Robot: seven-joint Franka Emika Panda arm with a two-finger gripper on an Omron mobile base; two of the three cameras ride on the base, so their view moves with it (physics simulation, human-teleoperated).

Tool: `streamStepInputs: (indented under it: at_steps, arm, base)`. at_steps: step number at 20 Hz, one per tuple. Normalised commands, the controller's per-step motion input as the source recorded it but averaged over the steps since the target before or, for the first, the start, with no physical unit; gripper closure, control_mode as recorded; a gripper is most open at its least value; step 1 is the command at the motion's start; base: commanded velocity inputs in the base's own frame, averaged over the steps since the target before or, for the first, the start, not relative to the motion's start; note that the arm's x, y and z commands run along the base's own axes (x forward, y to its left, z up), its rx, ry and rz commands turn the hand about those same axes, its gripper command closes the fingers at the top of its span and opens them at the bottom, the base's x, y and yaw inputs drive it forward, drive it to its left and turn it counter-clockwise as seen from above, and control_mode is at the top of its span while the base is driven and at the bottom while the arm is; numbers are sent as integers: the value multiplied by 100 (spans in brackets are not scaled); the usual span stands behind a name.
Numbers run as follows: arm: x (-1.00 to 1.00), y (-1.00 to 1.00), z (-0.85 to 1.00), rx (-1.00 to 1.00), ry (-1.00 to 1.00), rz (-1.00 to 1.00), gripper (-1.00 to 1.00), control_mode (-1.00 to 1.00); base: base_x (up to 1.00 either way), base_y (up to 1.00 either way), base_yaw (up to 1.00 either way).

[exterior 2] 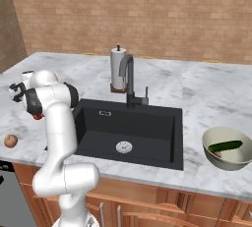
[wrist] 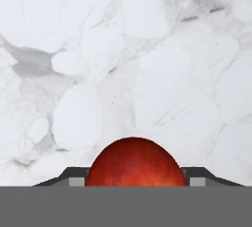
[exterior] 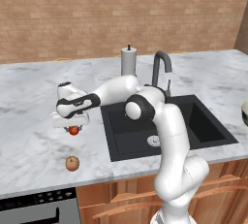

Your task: There is a mixed pile of frozen fruits and vegetables on the counter. Locate all the frozen vegetables and place the items in a bowl on the counter. Take all the frozen fruits and defrost them in a running sink.

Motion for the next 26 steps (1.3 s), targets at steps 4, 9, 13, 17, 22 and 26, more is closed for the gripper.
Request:
streamStepInputs:
  at_steps: [4, 9, 13, 17, 22, 26]
  arm:
    - [-25, -27, 0, 0, 1, -4, 100, -100]
    - [-38, -33, 13, 0, -1, -3, 100, -100]
    - [-33, -30, 13, 2, 0, -6, 100, -100]
    - [-24, -31, 18, 0, -2, -6, 100, -100]
    - [-11, -42, 1, 1, -5, -4, 100, -100]
    - [0, -45, 23, 2, 0, -4, 100, -100]
  base:
    - [0, 0, 0]
    - [0, 0, 0]
    - [0, 0, 0]
    - [0, 0, 0]
    - [0, 0, 0]
    - [0, 0, 0]
